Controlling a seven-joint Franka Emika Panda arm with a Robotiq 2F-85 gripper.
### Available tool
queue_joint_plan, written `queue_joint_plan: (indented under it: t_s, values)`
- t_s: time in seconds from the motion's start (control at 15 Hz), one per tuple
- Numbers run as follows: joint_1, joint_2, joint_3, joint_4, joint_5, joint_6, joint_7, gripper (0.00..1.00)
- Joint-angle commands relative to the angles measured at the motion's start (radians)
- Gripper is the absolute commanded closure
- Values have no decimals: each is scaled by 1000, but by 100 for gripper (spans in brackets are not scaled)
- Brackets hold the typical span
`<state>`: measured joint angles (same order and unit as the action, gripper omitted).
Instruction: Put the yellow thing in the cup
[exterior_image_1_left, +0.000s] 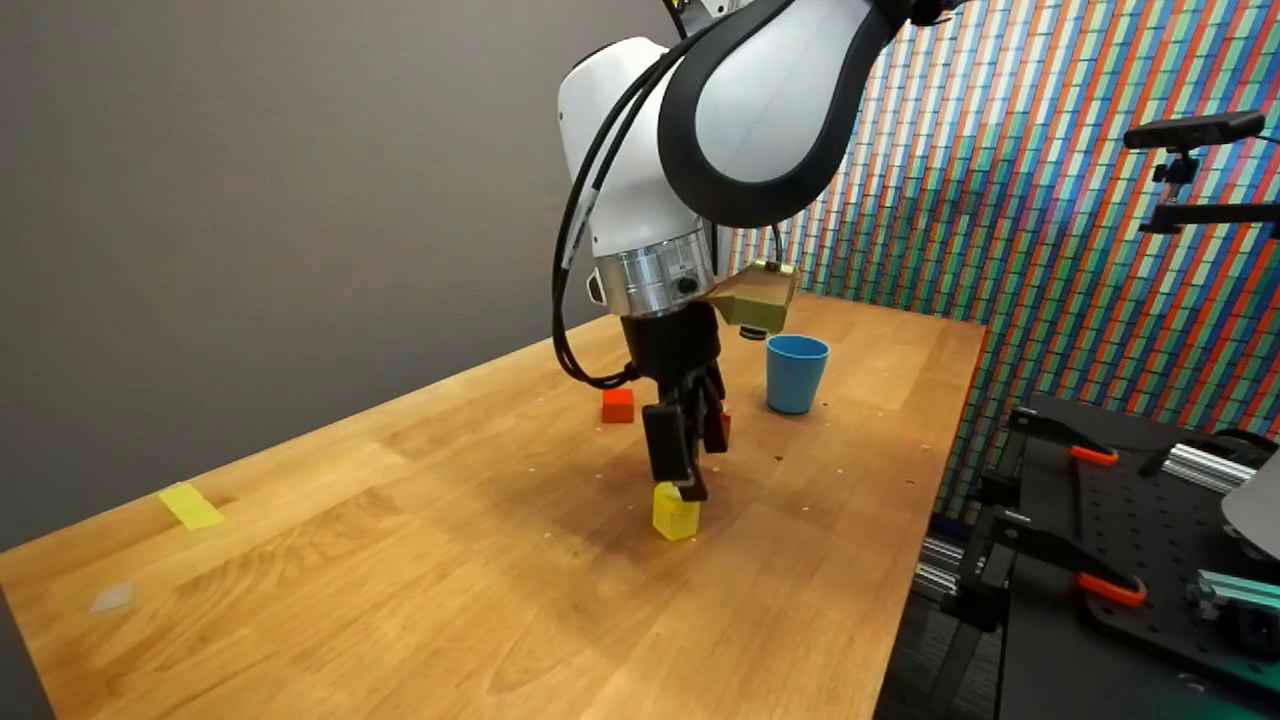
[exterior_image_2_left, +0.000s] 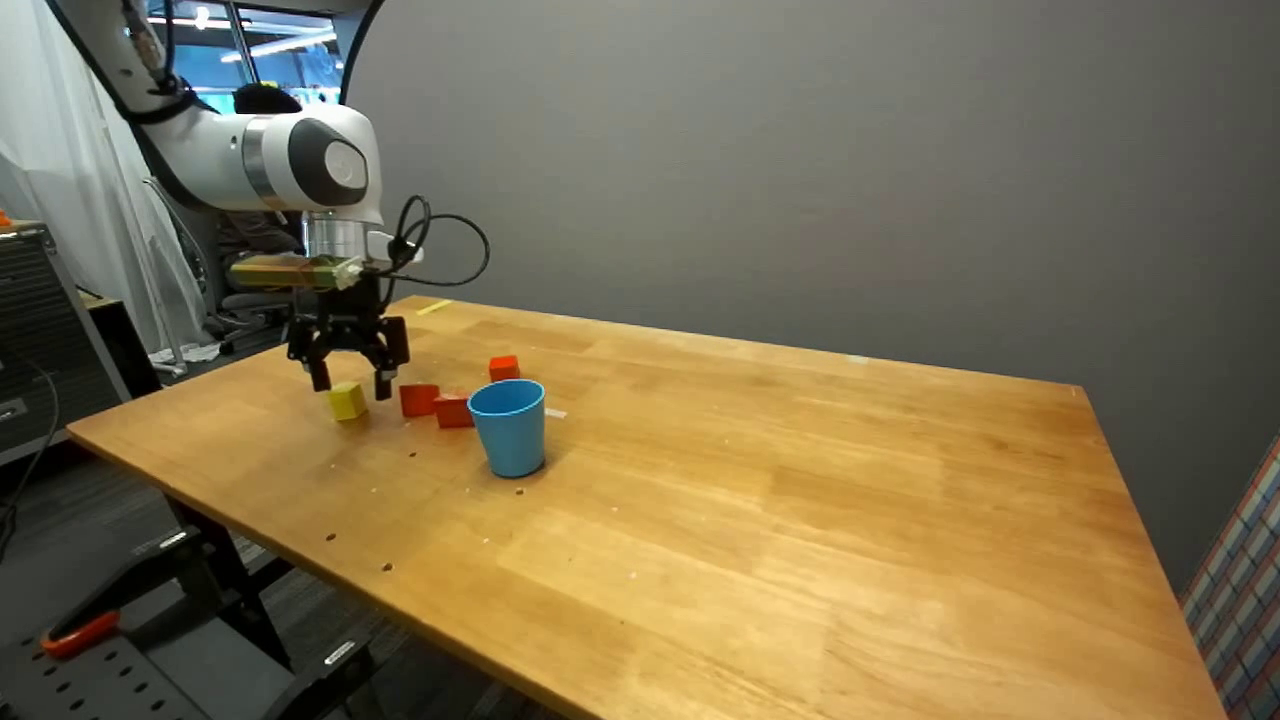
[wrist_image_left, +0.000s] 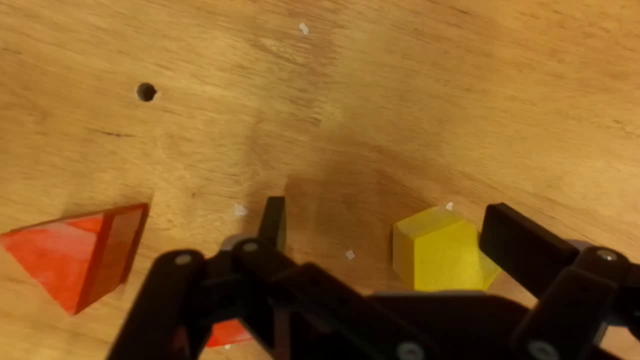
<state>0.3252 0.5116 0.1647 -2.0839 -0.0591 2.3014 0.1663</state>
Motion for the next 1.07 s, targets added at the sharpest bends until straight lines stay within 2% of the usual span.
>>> queue_joint_plan:
  t_s: [0.0,0.53,1.0]
  values:
    - [12,52,3,57,-8,-9,6,0]
    - [19,62,48,105,32,-97,-10,0]
    - [11,66,61,112,38,-104,-31,0]
